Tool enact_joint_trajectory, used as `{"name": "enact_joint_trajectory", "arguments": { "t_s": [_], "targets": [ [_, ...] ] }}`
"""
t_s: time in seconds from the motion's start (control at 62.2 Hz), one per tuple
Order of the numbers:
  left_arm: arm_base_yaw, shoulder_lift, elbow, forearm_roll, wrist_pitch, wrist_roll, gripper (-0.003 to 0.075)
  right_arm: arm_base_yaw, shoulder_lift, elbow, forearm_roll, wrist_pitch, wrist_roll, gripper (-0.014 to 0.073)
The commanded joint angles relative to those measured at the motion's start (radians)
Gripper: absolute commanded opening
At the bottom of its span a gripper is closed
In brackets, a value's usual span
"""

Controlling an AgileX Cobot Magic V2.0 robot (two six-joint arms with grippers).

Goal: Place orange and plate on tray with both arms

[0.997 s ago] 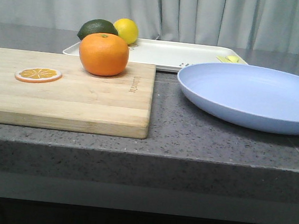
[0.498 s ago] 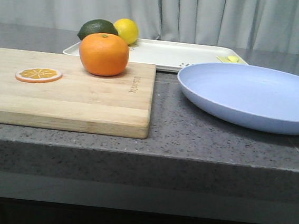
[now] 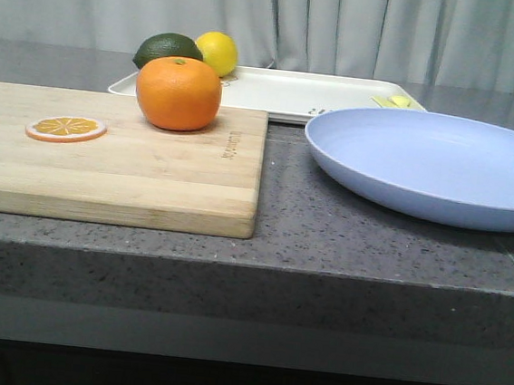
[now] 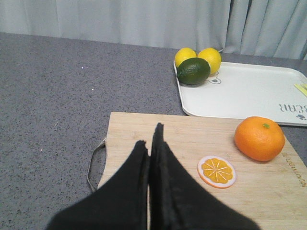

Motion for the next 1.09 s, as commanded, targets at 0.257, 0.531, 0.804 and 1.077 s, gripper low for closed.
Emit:
{"name": "enact_joint_trajectory", "arguments": {
  "t_s": [0.257, 0.531, 0.804, 1.077],
  "targets": [
    [0.000, 0.079, -0.034, -0.003, -0.074, -0.006, -0.0019, -0.006, 0.079, -0.033, 0.005, -0.058, -0.001, -0.0060],
    [0.000, 0.086, -0.034, -0.003, -0.074, -0.004, 0.0251, -0.006, 0.097, -0.033, 0.005, -0.044, -0.002, 0.0380],
    [0.000, 0.086, -0.034, 0.010, -0.074, 0.016, 0.0580, -0.006, 0.097, -0.037, 0.005, -0.033, -0.002, 0.0582],
    [-0.173, 0.157, -0.050, 0.003, -0.107, 0.044, 0.0580, 0.031, 0.125, -0.125, 0.007, 0.070, -0.060, 0.0581]
  ]
}}
